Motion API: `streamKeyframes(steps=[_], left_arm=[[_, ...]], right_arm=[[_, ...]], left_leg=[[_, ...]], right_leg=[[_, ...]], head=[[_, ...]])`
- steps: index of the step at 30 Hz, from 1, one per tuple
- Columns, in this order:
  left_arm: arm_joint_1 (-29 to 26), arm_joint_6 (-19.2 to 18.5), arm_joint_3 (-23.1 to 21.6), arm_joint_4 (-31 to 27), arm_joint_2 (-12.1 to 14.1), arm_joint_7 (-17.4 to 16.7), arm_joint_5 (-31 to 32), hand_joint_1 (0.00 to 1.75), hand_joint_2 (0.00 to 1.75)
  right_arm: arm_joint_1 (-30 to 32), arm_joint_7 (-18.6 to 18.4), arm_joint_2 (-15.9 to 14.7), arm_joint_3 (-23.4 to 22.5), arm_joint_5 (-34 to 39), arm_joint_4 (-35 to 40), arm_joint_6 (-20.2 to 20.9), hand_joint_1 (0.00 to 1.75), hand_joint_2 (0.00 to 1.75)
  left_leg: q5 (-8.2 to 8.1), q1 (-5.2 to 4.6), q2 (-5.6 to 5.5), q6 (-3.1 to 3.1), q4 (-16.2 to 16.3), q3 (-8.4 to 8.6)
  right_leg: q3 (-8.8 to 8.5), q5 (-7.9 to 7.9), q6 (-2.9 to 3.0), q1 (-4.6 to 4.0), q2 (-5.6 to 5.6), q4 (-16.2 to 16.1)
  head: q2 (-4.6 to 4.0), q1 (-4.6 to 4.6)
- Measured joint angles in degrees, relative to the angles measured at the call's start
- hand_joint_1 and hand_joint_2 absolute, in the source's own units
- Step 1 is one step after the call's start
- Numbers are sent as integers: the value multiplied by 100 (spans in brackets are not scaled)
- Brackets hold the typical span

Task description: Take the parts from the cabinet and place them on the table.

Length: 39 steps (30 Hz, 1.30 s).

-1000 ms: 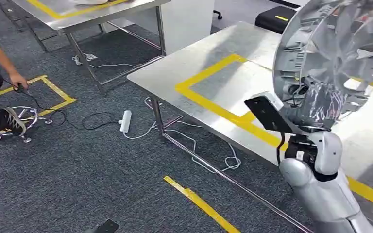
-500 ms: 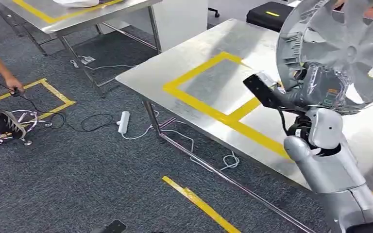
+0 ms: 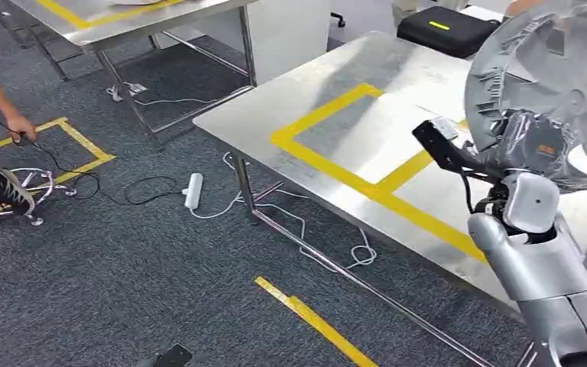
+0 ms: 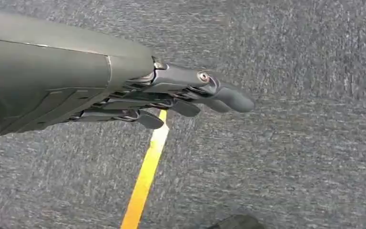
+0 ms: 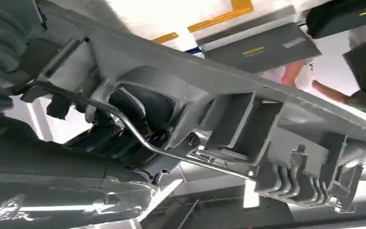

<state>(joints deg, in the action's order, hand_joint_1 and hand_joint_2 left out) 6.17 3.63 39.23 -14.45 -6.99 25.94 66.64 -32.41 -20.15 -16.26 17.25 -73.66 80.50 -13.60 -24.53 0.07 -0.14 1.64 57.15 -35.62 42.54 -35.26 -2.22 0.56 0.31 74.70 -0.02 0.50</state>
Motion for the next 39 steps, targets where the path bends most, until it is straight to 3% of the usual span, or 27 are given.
streamKeyframes(steps=[1,2,4,5,6,7,9,11,12,14,15,16,17,18,20,21,22,25,27,30,31,32,33,35,36,37,39], left_arm=[[-4,-2,-7,0,-4,0,-9,0,175],[-4,-11,-20,0,-11,2,-28,0,175],[-3,-57,-46,0,-20,20,-59,0,175],[-2,-81,-68,0,-17,37,-74,0,175],[1,-107,-85,0,-9,59,-104,0,175],[1,-148,-98,0,-7,89,-122,0,175],[-1,-210,-127,0,0,125,-175,0,175],[1,-256,-146,0,20,160,-210,0,175],[1,-288,-162,0,20,175,-225,0,175],[-6,-291,-173,0,26,179,-245,0,175],[-15,-260,-175,0,26,166,-260,0,175],[-28,-228,-179,0,26,133,-269,0,175],[-43,-197,-183,2,28,103,-284,0,175],[-48,-184,-188,2,31,92,-291,0,175],[-47,-177,-208,2,55,87,-293,0,175],[-42,-175,-216,2,66,87,-293,0,175],[-43,-175,-219,0,68,90,-293,0,0],[-52,-108,-245,2,64,33,-347,0,0],[-41,-24,-260,0,42,-24,-367,0,0],[-38,22,-267,2,11,-50,-420,0,0],[-46,31,-267,2,7,-61,-433,0,0],[-54,39,-271,2,-4,-72,-457,0,0],[-50,44,-275,2,-11,-98,-472,0,0],[-31,44,-286,2,-33,-109,-481,0,0],[-23,48,-291,2,-28,-116,-481,0,0],[-17,59,-293,2,-22,-120,-496,0,0],[-52,92,-297,2,-22,-120,-531,0,0]], right_arm=[[40,-9,-11,-5,-55,-20,13,164,175],[69,-18,-33,-9,-135,-39,39,164,175],[79,-22,-63,-7,-301,-59,87,164,175],[80,-22,-79,-2,-389,-61,116,164,175],[73,-24,-83,8,-497,-81,159,164,175],[89,-35,-96,21,-613,-94,212,164,175],[176,-90,-127,48,-818,-138,337,164,175],[208,-144,-160,70,-951,-179,426,175,175],[216,-162,-177,74,-1010,-195,450,175,175],[246,-173,-201,94,-1125,-232,531,175,175],[280,-197,-214,103,-1179,-249,569,175,175],[323,-206,-223,118,-1233,-273,610,175,175],[367,-219,-227,127,-1257,-293,629,175,175],[398,-232,-230,135,-1272,-308,638,175,175],[420,-243,-241,162,-1279,-324,640,175,175],[430,-243,-243,168,-1287,-328,640,175,175],[434,-245,-255,175,-1292,-341,641,175,175],[477,-258,-267,203,-1388,-367,754,175,175],[515,-269,-278,218,-1500,-383,846,175,175],[580,-402,-289,341,-1587,-485,1017,175,175],[613,-461,-291,413,-1587,-544,1078,175,175],[608,-516,-304,525,-1589,-621,1174,175,175],[591,-564,-317,669,-1589,-700,1284,175,175],[573,-597,-339,879,-1589,-789,1412,175,175],[560,-586,-339,929,-1589,-818,1447,175,175],[524,-549,-339,990,-1589,-857,1493,175,175],[499,-402,-363,1034,-1591,-960,1638,175,175]], left_leg=[[-2,1,0,2,0,6],[-4,5,-2,1,3,10],[-22,16,-5,-27,20,17],[-41,8,-6,-58,40,16],[-54,-35,-6,-91,69,-13],[-45,-35,-6,-108,84,-23],[-30,-21,-3,-135,83,-13],[-126,-13,-2,-200,150,-30],[-293,-11,-2,-226,377,-128],[-750,5,-1,-255,1340,-562],[-878,5,-1,-254,1728,-750],[-883,4,-1,-241,1889,-835],[-756,2,-1,-219,1793,-795],[-523,-6,-2,-183,1472,-648],[-29,-59,-7,-60,467,-163],[-57,-90,-4,-11,231,-30],[-79,-84,-1,-15,108,9],[-73,-92,-5,0,73,6],[-22,-40,2,20,-16,51],[-20,-45,1,28,-13,49],[-21,-43,0,28,-8,47],[-21,-40,-1,26,-6,51],[-24,-34,-1,22,-2,52],[-44,-18,-1,-17,27,53],[-58,-29,-3,-56,41,45],[-68,-66,-4,-86,102,6],[-41,-54,-4,-128,76,14]], right_leg=[[75,52,-17,7,-2,100],[16,238,-32,17,-5,-86],[-416,777,-48,41,-26,-1046],[-630,933,-64,60,-54,-1512],[-777,824,-54,24,-47,-1611],[-754,839,32,30,-32,-1623],[-743,834,81,6,-25,-1607],[-769,852,167,39,-32,-1627],[-773,847,214,40,-34,-1627],[-774,844,241,28,-34,-1627],[-775,843,243,18,-34,-1626],[-780,842,244,8,-30,-1626],[-785,839,249,-5,-23,-1625],[-788,839,249,-16,-13,-1624],[-793,838,248,-20,4,-1624],[-781,831,235,-41,9,-1621],[-758,830,220,-45,15,-1610],[-761,849,129,-27,5,-1644],[-635,672,89,-26,1,-1456],[-47,109,34,0,1,-190],[96,80,13,4,-1,71],[97,197,-3,14,-1,20],[-27,416,-14,26,-8,-279],[-526,917,-43,59,-32,-1294],[-667,831,-60,64,-36,-1552],[-739,849,10,44,-8,-1621],[-728,844,87,13,-5,-1578]], head=[[0,-7],[0,2],[0,-2],[0,0],[0,4],[0,-13],[0,-13],[0,-9],[0,-48],[0,-50],[0,-48],[0,-48],[0,-48],[0,-48],[0,-46],[0,-46],[0,-44],[0,-46],[0,-26],[0,-15],[0,-9],[0,-11],[0,-11],[0,-13],[0,-13],[0,-6],[0,-17]])
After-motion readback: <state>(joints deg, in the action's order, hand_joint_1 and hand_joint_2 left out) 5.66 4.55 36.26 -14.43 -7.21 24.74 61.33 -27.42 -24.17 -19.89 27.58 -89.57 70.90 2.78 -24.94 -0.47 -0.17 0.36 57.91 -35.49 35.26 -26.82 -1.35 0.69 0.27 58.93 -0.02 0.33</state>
